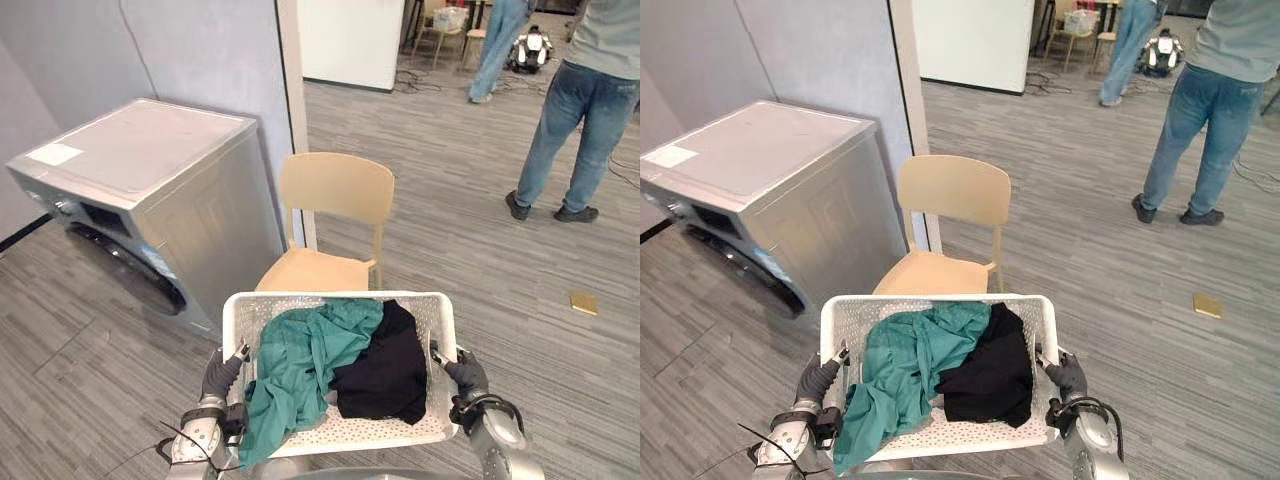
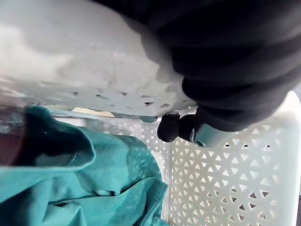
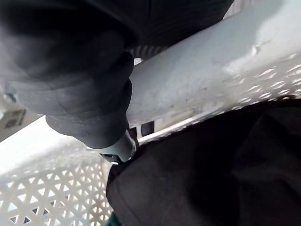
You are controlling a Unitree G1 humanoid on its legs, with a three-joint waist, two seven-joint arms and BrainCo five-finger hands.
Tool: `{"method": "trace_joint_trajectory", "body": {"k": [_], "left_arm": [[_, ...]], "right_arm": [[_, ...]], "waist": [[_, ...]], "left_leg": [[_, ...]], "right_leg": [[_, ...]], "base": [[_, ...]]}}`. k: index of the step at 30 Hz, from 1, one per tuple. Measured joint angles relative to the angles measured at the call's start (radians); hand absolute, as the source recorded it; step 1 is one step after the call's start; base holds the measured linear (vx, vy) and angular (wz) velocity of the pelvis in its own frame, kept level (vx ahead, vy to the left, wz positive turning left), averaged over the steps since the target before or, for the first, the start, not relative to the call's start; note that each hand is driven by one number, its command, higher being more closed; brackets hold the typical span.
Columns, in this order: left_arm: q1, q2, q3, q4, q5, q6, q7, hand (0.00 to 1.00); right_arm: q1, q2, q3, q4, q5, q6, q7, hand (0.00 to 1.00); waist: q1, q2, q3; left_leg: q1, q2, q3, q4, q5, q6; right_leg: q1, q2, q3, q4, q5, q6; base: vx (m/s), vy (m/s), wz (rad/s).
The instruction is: Pick up the laundry basket with both hands and put the clothes into the washing machine.
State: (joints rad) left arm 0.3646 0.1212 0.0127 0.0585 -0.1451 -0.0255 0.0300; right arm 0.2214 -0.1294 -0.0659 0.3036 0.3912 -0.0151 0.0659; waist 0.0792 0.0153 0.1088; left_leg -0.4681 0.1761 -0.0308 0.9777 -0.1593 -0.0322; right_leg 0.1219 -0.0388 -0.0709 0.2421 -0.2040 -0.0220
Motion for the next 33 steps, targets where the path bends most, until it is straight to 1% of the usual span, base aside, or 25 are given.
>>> {"method": "trace_joint_trajectory", "body": {"k": [1,2,3,4,5,6,7,9,10,12,14,15,16,17,18,20,22,23,24,25,26,28,29,30,33], "left_arm": [[0.0,-0.002,0.0,0.008,0.0,0.0,-0.001,1.0],[-0.001,-0.004,-0.001,0.025,0.0,0.0,-0.003,1.0],[0.005,-0.008,-0.006,0.029,0.0,0.0,-0.004,1.0],[0.007,-0.006,-0.007,0.032,0.0,0.0,-0.004,1.0],[0.002,0.009,-0.005,0.049,0.0,0.0,-0.004,1.0],[-0.004,0.015,-0.005,0.062,0.0,0.0,-0.004,1.0],[-0.009,0.019,-0.006,0.067,0.0,0.0,-0.004,1.0],[-0.011,0.02,-0.005,0.064,0.0,-0.003,-0.004,1.0],[-0.019,0.02,-0.003,0.057,0.0,-0.005,-0.003,1.0],[-0.03,0.021,-0.001,0.057,0.0,-0.008,-0.003,1.0],[-0.029,0.026,0.003,0.027,0.0,-0.01,-0.001,1.0],[-0.03,0.032,0.003,0.02,0.0,-0.01,0.001,1.0],[-0.03,0.047,0.003,0.007,0.0,-0.01,0.009,1.0],[-0.029,0.053,0.012,-0.007,0.0,-0.01,0.015,1.0],[-0.028,0.053,0.019,-0.016,0.0,-0.01,0.015,1.0],[-0.028,0.052,0.029,-0.062,0.0,-0.014,0.016,1.0],[-0.029,0.052,0.042,-0.092,-0.001,-0.024,0.016,1.0],[-0.029,0.053,0.05,-0.101,-0.001,-0.038,0.016,1.0],[-0.035,0.06,0.049,-0.1,-0.001,-0.049,0.016,1.0],[-0.039,0.061,0.049,-0.098,-0.001,-0.05,0.016,1.0],[-0.043,0.047,0.043,-0.071,-0.001,-0.048,0.016,1.0],[-0.044,0.05,0.035,-0.037,-0.001,-0.047,0.016,1.0],[-0.061,0.06,0.035,0.007,-0.001,-0.047,0.015,1.0],[-0.081,0.066,0.033,0.043,-0.001,-0.048,0.013,1.0],[-0.24,0.101,0.002,0.229,-0.001,-0.028,0.004,1.0]], "right_arm": [[0.0,-0.002,0.0,0.004,0.0,0.001,0.0,1.0],[0.006,-0.005,0.002,0.009,0.0,0.003,0.0,1.0],[0.019,-0.008,0.001,0.009,0.0,0.003,0.0,1.0],[0.022,-0.005,0.001,0.011,0.0,0.002,0.0,1.0],[0.016,0.006,0.002,0.04,-0.001,0.003,0.0,1.0],[0.017,0.012,0.002,0.048,-0.002,0.004,-0.002,1.0],[0.01,0.016,0.002,0.048,-0.005,0.004,-0.001,1.0],[0.0,0.015,0.002,0.047,-0.005,0.004,0.0,1.0],[-0.003,0.015,-0.002,0.047,-0.005,0.003,0.0,1.0],[-0.021,0.016,-0.006,0.048,-0.005,0.004,0.0,1.0],[-0.041,0.022,-0.009,0.046,-0.005,0.003,0.002,1.0],[-0.046,0.027,-0.011,0.043,-0.005,0.003,0.002,1.0],[-0.051,0.031,-0.011,0.041,-0.005,0.003,0.002,1.0],[-0.055,0.045,-0.011,0.036,-0.005,0.003,0.0,1.0],[-0.056,0.048,-0.01,0.028,-0.005,0.003,0.0,1.0],[-0.06,0.045,-0.006,-0.026,-0.005,0.003,-0.001,1.0],[-0.061,0.046,-0.005,-0.068,-0.005,0.002,0.0,1.0],[-0.063,0.045,0.002,-0.087,-0.004,-0.004,0.0,1.0],[-0.069,0.042,0.007,-0.085,0.0,-0.017,0.0,1.0],[-0.073,0.043,0.006,-0.082,0.001,-0.018,0.0,1.0],[-0.073,0.036,0.007,-0.065,0.001,-0.015,0.0,1.0],[-0.077,0.018,0.018,-0.041,0.002,-0.008,0.0,1.0],[-0.084,0.005,0.026,-0.015,0.002,-0.007,0.0,1.0],[-0.094,0.003,0.028,0.009,0.002,-0.004,0.0,1.0],[-0.181,-0.009,0.026,0.129,0.021,0.024,-0.021,1.0]], "waist": [[-0.004,0.002,-0.002],[-0.01,0.007,-0.011],[-0.009,0.017,-0.027],[-0.009,0.021,-0.036],[-0.013,-0.02,-0.05],[-0.014,-0.042,-0.058],[-0.01,-0.068,-0.07],[-0.011,-0.073,-0.076],[-0.011,-0.074,-0.081],[-0.009,-0.066,-0.097],[-0.01,-0.045,-0.107],[-0.01,-0.043,-0.105],[-0.016,-0.034,-0.1],[-0.016,-0.026,-0.092],[-0.014,-0.023,-0.086],[-0.011,0.0,-0.067],[-0.009,0.005,-0.064],[-0.011,-0.004,-0.071],[-0.023,-0.035,-0.079],[-0.029,-0.05,-0.076],[-0.047,-0.04,-0.079],[-0.038,-0.038,-0.081],[-0.035,-0.036,-0.08],[-0.035,-0.031,-0.079],[-0.036,-0.015,-0.048]], "left_leg": [[0.032,0.0,-0.013,-0.147,0.002,-0.002],[0.098,-0.002,-0.049,-0.42,0.02,-0.015],[0.152,0.003,-0.081,-0.63,0.042,-0.015],[0.172,-0.005,-0.08,-0.661,0.108,-0.059],[0.171,-0.053,-0.07,-0.634,0.154,-0.084],[0.168,-0.075,-0.059,-0.619,0.137,-0.068],[0.143,-0.11,-0.034,-0.532,0.077,-0.037],[0.131,-0.128,-0.016,-0.482,0.035,-0.018],[0.122,-0.15,-0.006,-0.441,-0.001,0.003],[0.119,-0.174,0.019,-0.423,-0.03,0.032],[0.136,-0.196,0.061,-0.449,-0.044,0.059],[0.147,-0.2,0.073,-0.46,-0.041,0.067],[0.177,-0.203,0.093,-0.483,-0.038,0.081],[0.215,-0.201,0.106,-0.507,-0.035,0.086],[0.239,-0.198,0.118,-0.523,-0.033,0.09],[0.313,-0.181,0.132,-0.584,-0.034,0.106],[0.337,-0.171,0.142,-0.612,-0.04,0.104],[0.336,-0.175,0.15,-0.634,-0.037,0.099],[0.34,-0.195,0.151,-0.648,-0.034,0.093],[0.344,-0.206,0.147,-0.649,-0.034,0.093],[0.351,-0.204,0.12,-0.656,-0.025,0.078],[0.356,-0.186,0.113,-0.679,-0.01,0.067],[0.355,-0.181,0.11,-0.708,0.006,0.05],[0.355,-0.178,0.108,-0.723,0.017,0.055],[0.307,-0.174,0.081,-0.772,0.071,0.044]], "right_leg": [[0.007,-0.007,0.01,0.0,-0.016,0.015],[0.02,-0.019,0.023,0.003,-0.041,0.037],[0.03,-0.025,0.045,0.005,-0.067,0.068],[0.035,-0.036,0.059,0.01,-0.089,0.09],[0.042,-0.074,0.085,0.016,-0.112,0.108],[0.047,-0.098,0.098,0.015,-0.109,0.105],[0.049,-0.138,0.143,0.018,-0.074,0.112],[0.048,-0.157,0.164,0.021,-0.052,0.14],[0.047,-0.178,0.176,0.031,-0.033,0.165],[0.013,-0.204,0.212,0.079,0.002,0.174],[-0.093,-0.22,0.265,0.231,0.091,0.203],[-0.123,-0.223,0.272,0.281,0.117,0.205],[-0.176,-0.227,0.268,0.389,0.148,0.192],[-0.219,-0.221,0.249,0.481,0.128,0.187],[-0.236,-0.218,0.221,0.507,0.107,0.188],[-0.275,-0.178,0.071,0.499,0.012,0.166],[-0.296,-0.13,0.005,0.409,-0.019,0.165],[-0.291,-0.096,-0.02,0.289,-0.014,0.148],[-0.284,-0.094,-0.038,0.181,0.011,0.085],[-0.282,-0.097,-0.039,0.163,0.028,0.071],[-0.256,-0.091,-0.064,0.133,0.038,0.074],[-0.234,-0.065,-0.071,0.073,0.063,0.06],[-0.234,-0.054,-0.071,0.038,0.078,0.056],[-0.237,-0.048,-0.075,0.019,0.088,0.052],[-0.27,-0.036,-0.106,-0.038,0.131,0.034]], "base": [[0.41,0.381,-0.37],[0.34,0.398,-0.34],[0.35,0.423,-0.37],[0.35,0.427,-0.32],[0.35,0.403,-0.14],[0.47,0.551,-0.07],[0.38,0.476,-0.05],[0.23,0.354,-0.08],[0.17,0.288,-0.08],[0.18,0.326,-0.17],[0.18,0.34,-0.32],[0.14,0.278,-0.29],[0.12,0.238,-0.28],[0.14,0.261,-0.32],[0.1,0.2,-0.4],[0.06,0.137,-0.39],[0.01,0.031,-0.27],[0.0,-0.065,-0.02],[0.02,-0.099,0.14],[0.04,-0.113,0.41],[0.11,-0.106,0.32],[0.11,-0.091,0.08],[0.09,-0.088,-0.04],[0.14,-0.132,0.1],[0.07,-0.106,0.25]]}}
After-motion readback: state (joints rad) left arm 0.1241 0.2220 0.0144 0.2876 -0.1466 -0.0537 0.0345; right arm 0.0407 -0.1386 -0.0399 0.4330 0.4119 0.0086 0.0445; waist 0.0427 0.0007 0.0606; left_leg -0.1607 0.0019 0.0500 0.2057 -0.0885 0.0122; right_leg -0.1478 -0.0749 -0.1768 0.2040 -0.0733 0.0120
